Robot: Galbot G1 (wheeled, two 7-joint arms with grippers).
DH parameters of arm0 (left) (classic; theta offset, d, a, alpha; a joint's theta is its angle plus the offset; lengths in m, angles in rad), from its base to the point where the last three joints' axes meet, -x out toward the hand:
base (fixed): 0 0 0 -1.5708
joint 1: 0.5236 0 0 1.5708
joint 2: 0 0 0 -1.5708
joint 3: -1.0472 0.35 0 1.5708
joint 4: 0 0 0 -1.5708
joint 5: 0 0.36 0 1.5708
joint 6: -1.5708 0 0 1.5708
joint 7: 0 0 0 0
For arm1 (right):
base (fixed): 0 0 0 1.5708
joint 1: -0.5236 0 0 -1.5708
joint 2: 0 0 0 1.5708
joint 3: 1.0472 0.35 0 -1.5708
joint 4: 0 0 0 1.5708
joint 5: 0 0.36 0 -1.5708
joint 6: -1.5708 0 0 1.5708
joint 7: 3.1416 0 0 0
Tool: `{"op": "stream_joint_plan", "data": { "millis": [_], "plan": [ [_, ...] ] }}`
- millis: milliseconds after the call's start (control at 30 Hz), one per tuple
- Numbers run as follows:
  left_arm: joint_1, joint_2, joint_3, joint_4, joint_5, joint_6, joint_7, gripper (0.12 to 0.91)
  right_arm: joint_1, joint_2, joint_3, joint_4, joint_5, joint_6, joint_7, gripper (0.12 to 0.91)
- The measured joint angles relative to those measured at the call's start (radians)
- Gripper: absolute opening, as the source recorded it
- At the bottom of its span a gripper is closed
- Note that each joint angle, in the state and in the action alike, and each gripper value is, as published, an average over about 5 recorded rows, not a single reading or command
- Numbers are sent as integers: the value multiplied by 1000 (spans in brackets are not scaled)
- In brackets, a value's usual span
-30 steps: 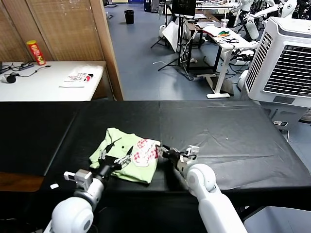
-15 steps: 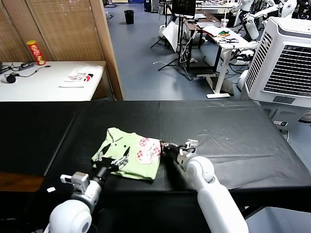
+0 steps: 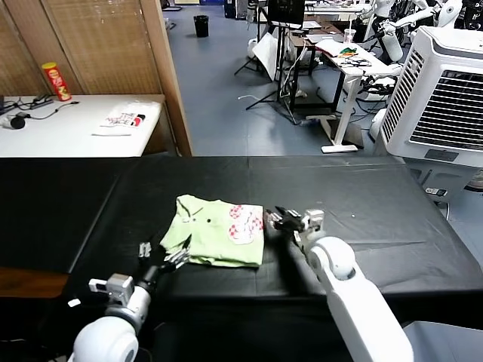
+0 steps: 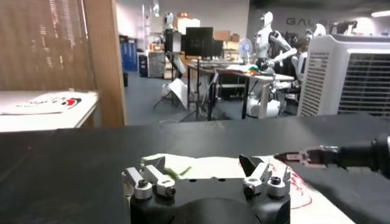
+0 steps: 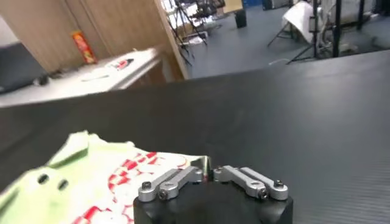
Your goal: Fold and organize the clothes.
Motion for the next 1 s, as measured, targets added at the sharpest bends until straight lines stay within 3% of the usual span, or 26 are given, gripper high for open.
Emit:
{"op": "stream_joint_plan", "data": {
  "millis": [133, 233, 400, 667, 800, 1000],
  "plan": [
    [7, 7, 10, 10, -25, -14, -47, 798, -130, -57, 45, 143, -88, 73, 40, 696],
    [22, 15, 12, 1, -33, -15, -69, 798, -252, -88, 87, 252, -157, 159, 67, 780],
    [74, 36, -10, -37, -39, -33, -88, 798, -493, -98, 155, 416, -241, 309, 82, 797],
    [235, 48, -78, -123, -33, -94, -91, 798, -798, -90, 250, 608, -319, 457, 98, 798],
    [322, 42, -114, -166, -29, -103, -93, 798, -907, -81, 275, 667, -331, 469, 134, 798],
    [419, 30, -167, -216, -29, -86, -97, 798, -1049, -60, 304, 742, -295, 403, 222, 798]
  ]
}}
